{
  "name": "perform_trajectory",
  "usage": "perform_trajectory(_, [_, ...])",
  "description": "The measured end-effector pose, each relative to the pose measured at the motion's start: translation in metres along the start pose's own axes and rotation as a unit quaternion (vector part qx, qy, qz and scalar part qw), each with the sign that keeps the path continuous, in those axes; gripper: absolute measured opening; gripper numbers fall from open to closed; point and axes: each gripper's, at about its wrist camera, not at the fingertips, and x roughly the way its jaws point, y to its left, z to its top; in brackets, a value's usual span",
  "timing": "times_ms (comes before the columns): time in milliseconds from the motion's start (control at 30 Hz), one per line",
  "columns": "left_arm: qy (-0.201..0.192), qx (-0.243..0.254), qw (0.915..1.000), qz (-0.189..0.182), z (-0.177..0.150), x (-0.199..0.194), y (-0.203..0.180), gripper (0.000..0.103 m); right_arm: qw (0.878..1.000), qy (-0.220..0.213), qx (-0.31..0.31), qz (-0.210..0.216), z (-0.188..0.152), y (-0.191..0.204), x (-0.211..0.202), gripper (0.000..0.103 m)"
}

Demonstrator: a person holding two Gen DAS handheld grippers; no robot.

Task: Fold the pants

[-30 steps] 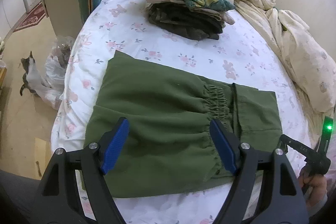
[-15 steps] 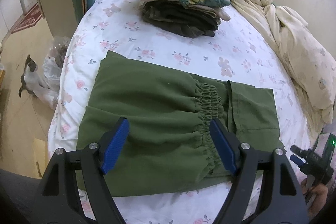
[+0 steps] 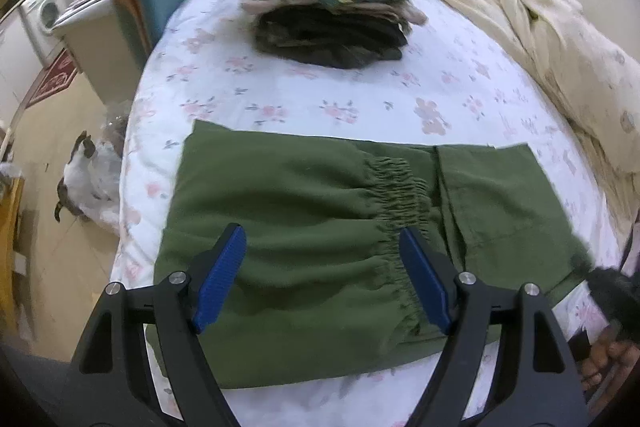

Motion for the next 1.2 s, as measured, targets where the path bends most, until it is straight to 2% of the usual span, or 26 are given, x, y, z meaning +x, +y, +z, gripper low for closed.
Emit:
perform_trajectory(100, [0.024,0.024,0.9993,-0.013,0.021,0.01,-0.03,0.076,0.998,-0.023,-0.054,0.034,0.001,0.029,-0.014,0.005])
perform_trajectory(233, [0.048,0.059,0.9967,-0.029,0.053,0.022,-0.084,0.076,0.994,-0.027,-0.087,0.061,-0.002,0.05,-0.016,0.005])
perform_trajectory(400, [0.082,0.101,0.989,-0.072,0.094,0.037,-0.163,0.076,0.984,-0.025,-0.148,0.097,-0.007,0.074,-0.016,0.004])
perform_trajectory(467, [0.111,0.117,0.9813,-0.105,0.104,0.044,-0.195,0.076,0.98,-0.019,-0.165,0.113,-0.009,0.081,-0.013,0.004])
perform_trajectory(533, [0.152,0.145,0.969,-0.13,0.108,0.057,-0.223,0.076,0.974,-0.007,-0.187,0.128,-0.014,0.09,-0.009,0.004])
perform_trajectory(567, [0.167,0.163,0.9642,-0.126,0.105,0.065,-0.235,0.076,0.972,-0.006,-0.194,0.133,-0.016,0.093,-0.009,0.004])
perform_trajectory(633, [0.176,0.192,0.9609,-0.094,0.101,0.079,-0.249,0.076,0.965,0.001,-0.218,0.147,-0.02,0.102,-0.008,0.004])
perform_trajectory(700, [0.18,0.211,0.9582,-0.07,0.098,0.09,-0.255,0.076,0.957,0.012,-0.24,0.163,-0.026,0.111,-0.007,0.004])
perform_trajectory(767, [0.167,0.219,0.9598,-0.053,0.099,0.092,-0.252,0.075,0.949,0.023,-0.265,0.171,-0.034,0.121,-0.006,0.004])
perform_trajectory(833, [0.147,0.227,0.961,-0.055,0.103,0.088,-0.242,0.045,0.94,0.032,-0.291,0.177,-0.043,0.132,-0.004,0.004])
perform_trajectory(867, [0.151,0.232,0.9592,-0.058,0.105,0.086,-0.235,0.017,0.936,0.035,-0.3,0.179,-0.046,0.135,-0.003,0.004])
perform_trajectory(900, [0.154,0.233,0.9582,-0.061,0.106,0.082,-0.228,0.009,0.935,0.036,-0.303,0.179,-0.048,0.137,-0.003,0.004])
perform_trajectory(1000, [0.143,0.239,0.9576,-0.073,0.114,0.064,-0.204,0.006,0.929,0.043,-0.313,0.194,-0.054,0.146,-0.004,0.004])
perform_trajectory(1100, [0.14,0.229,0.9594,-0.087,0.123,0.042,-0.172,0.006,0.916,0.046,-0.339,0.211,-0.063,0.166,-0.005,0.004])
perform_trajectory(1200, [0.129,0.205,0.9654,-0.096,0.132,0.021,-0.132,0.005,0.904,0.055,-0.354,0.232,-0.073,0.192,-0.006,0.004])
